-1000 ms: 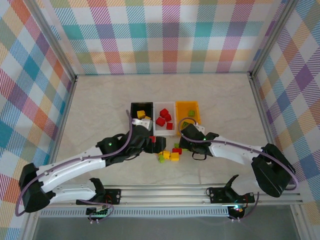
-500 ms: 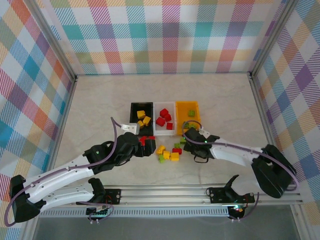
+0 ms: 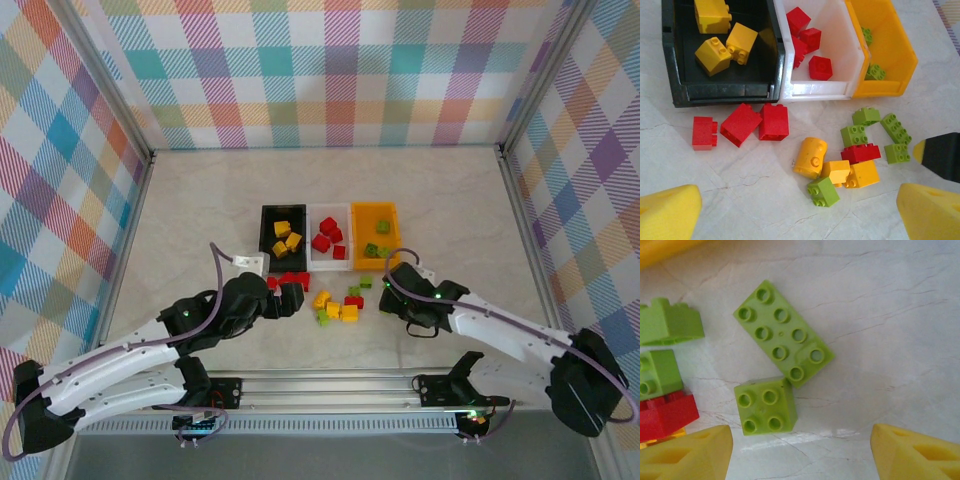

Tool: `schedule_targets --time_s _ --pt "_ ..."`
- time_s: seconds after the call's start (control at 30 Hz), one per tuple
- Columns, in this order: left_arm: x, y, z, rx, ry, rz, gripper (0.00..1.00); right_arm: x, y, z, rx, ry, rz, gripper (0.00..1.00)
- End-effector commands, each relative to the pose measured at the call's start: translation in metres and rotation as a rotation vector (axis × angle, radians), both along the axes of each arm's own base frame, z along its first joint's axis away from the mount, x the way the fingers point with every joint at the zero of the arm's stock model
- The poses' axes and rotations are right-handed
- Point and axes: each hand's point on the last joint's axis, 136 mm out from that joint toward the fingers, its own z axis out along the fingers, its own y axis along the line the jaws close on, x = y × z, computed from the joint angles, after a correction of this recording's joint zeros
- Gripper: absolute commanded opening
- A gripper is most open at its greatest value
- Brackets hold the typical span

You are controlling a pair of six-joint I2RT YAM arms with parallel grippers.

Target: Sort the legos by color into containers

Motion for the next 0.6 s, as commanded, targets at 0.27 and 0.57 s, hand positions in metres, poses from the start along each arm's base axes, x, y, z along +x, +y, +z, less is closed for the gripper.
schedule_targets --time_s 0.27,0.57 --pt "-0.004 0.014 -0.013 0.031 0.011 0.035 1.00 0.013 0.029 -0.022 -0.053 0.065 0.120 0.62" --pt "-0.005 0.013 -0.017 0.046 0.020 0.028 1.00 0.018 0.033 -0.025 -0.067 0.064 0.130 0.40"
